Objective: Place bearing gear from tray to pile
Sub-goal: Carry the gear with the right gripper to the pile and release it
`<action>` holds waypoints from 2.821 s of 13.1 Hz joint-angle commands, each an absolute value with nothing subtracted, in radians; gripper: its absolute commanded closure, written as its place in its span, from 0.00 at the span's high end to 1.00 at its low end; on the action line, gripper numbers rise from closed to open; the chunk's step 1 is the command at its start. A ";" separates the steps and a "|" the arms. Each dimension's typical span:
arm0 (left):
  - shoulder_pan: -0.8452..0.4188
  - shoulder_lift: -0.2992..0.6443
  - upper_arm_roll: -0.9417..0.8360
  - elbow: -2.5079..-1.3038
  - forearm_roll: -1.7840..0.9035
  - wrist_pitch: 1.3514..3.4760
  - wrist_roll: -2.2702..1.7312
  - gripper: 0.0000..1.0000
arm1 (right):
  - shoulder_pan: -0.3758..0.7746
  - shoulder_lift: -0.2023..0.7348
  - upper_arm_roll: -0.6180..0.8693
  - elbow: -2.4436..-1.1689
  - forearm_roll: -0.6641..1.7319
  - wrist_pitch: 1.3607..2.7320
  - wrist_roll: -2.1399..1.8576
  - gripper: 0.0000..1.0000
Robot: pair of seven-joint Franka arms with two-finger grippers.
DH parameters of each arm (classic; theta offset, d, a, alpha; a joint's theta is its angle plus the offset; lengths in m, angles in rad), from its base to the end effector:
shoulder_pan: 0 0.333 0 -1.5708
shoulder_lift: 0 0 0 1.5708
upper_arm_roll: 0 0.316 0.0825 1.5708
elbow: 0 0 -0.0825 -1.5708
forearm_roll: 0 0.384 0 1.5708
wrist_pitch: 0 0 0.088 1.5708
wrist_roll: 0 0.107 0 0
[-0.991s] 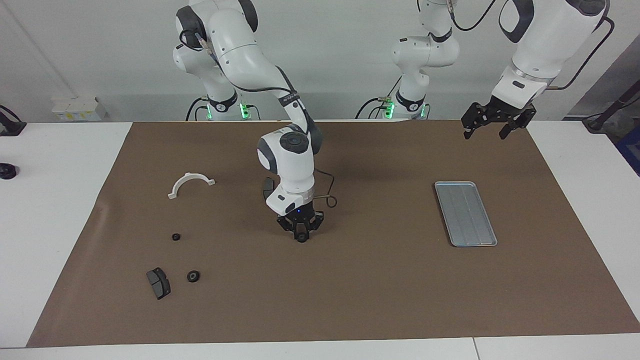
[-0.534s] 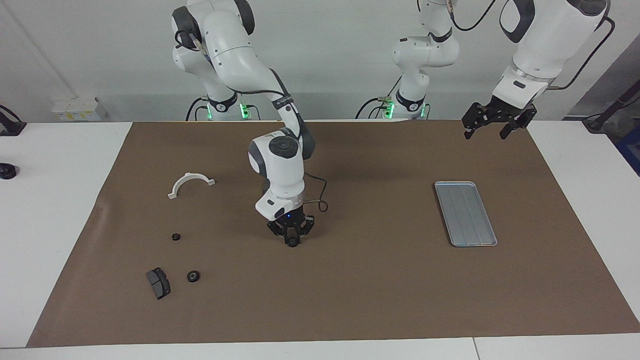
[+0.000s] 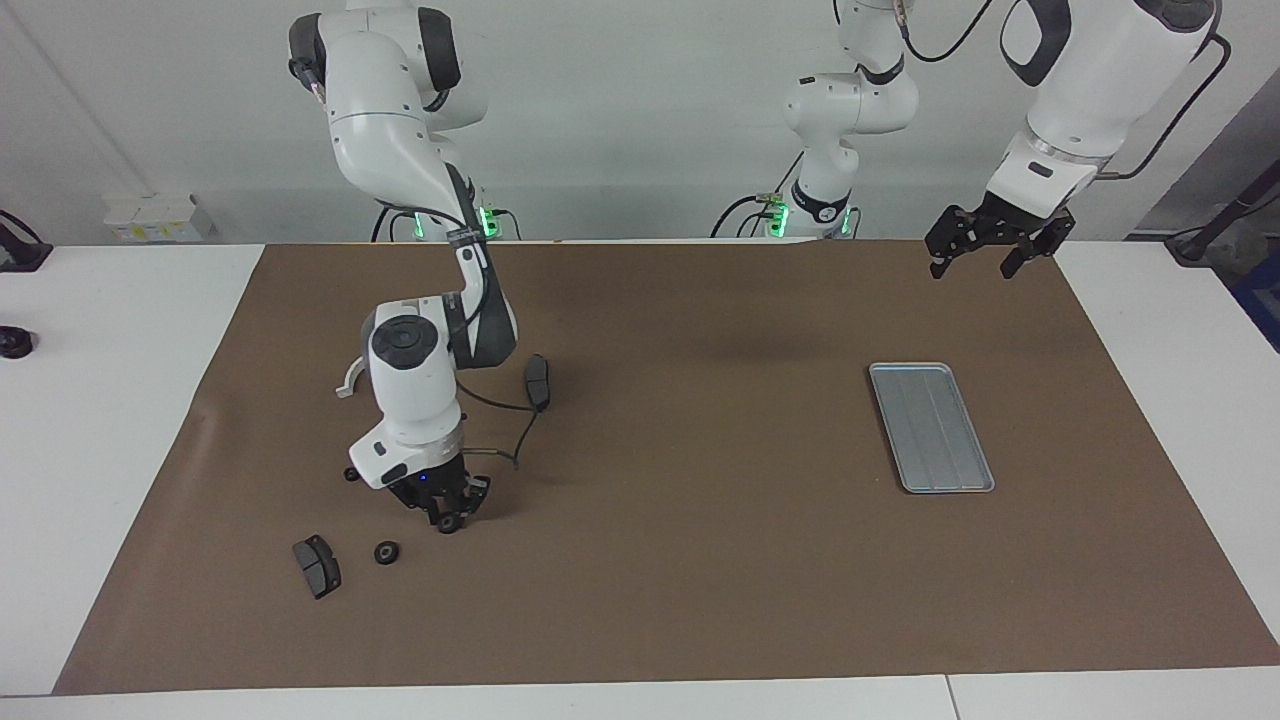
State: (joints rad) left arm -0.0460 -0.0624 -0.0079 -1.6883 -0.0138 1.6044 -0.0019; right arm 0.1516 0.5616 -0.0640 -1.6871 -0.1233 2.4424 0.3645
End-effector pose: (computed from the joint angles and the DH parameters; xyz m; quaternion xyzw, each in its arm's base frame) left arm 0.5354 -0.0304 0.6059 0.9996 -0.0257 -0.0109 0.0063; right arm 0.6928 0.0661 0.2926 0.9896 -0.0878 0.1076 0.0373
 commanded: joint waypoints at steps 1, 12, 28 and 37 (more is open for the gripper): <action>-0.020 -0.069 -0.015 -1.690 -0.002 1.591 -0.002 1.00 | 0.110 0.565 -0.052 -1.698 -0.137 2.422 0.362 0.01; -0.020 -0.069 -0.017 -1.690 -0.002 1.592 -0.002 1.00 | 0.179 0.552 -0.051 -1.697 -0.129 2.324 0.560 0.09; -0.021 -0.069 -0.017 -1.690 -0.002 1.591 -0.002 1.00 | 0.213 0.442 -0.051 -1.611 -0.097 2.093 0.611 0.64; -0.021 -0.069 -0.017 -1.689 -0.002 1.591 -0.002 1.00 | 0.181 0.204 -0.052 -1.508 -0.042 1.698 0.372 0.64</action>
